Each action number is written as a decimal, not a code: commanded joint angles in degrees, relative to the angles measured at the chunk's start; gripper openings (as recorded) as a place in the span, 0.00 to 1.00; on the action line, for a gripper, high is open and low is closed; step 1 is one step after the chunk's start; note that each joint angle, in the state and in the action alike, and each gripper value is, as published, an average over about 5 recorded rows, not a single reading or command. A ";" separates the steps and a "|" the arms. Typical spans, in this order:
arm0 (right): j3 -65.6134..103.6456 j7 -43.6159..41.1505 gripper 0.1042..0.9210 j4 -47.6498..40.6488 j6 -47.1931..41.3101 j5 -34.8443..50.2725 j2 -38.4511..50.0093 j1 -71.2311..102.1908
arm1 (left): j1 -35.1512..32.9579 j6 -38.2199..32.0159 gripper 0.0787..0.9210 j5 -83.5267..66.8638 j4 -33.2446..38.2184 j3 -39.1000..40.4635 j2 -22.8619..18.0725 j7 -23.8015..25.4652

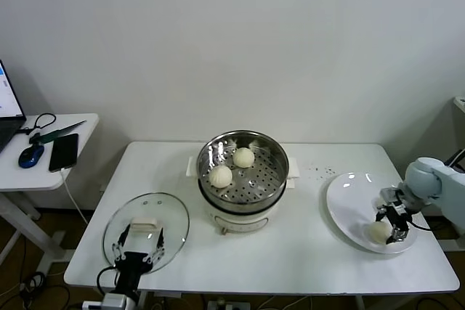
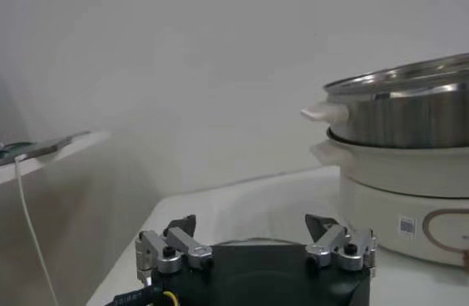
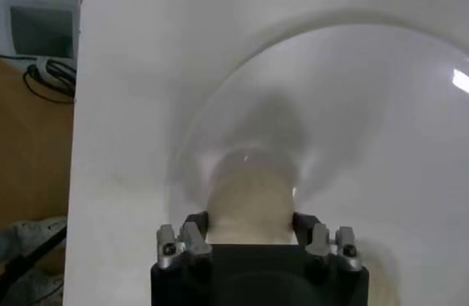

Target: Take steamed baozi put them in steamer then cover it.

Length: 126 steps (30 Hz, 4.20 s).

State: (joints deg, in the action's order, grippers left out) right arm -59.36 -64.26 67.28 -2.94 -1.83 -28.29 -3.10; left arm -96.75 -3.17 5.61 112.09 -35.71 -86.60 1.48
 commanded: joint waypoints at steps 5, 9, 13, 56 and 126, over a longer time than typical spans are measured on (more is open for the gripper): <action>-15.46 -2.16 0.67 -0.25 9.91 5.52 -4.26 -23.34 | 0.11 0.10 0.88 0.12 0.24 0.15 0.30 0.03; -24.77 -3.53 0.68 -0.45 16.10 8.03 -10.63 -37.66 | -0.06 0.13 0.88 0.26 0.36 0.29 0.27 0.02; -28.63 -3.95 0.69 -0.09 23.06 8.96 -17.64 -45.80 | -0.39 0.02 0.88 0.47 0.39 0.36 0.07 -0.03; -21.89 -3.18 0.71 5.15 37.64 -5.18 -47.89 -29.39 | -0.79 -0.33 0.88 -0.01 0.16 -2.31 1.04 -0.21; 21.34 -1.65 0.88 -23.80 10.27 -12.56 -8.28 7.90 | -0.55 0.65 0.88 2.03 0.65 -1.72 1.16 -0.24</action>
State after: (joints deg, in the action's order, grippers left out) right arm -49.88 -65.74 52.97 7.24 -8.64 -34.00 -4.01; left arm -97.19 -2.68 7.07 112.69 -37.55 -85.18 1.28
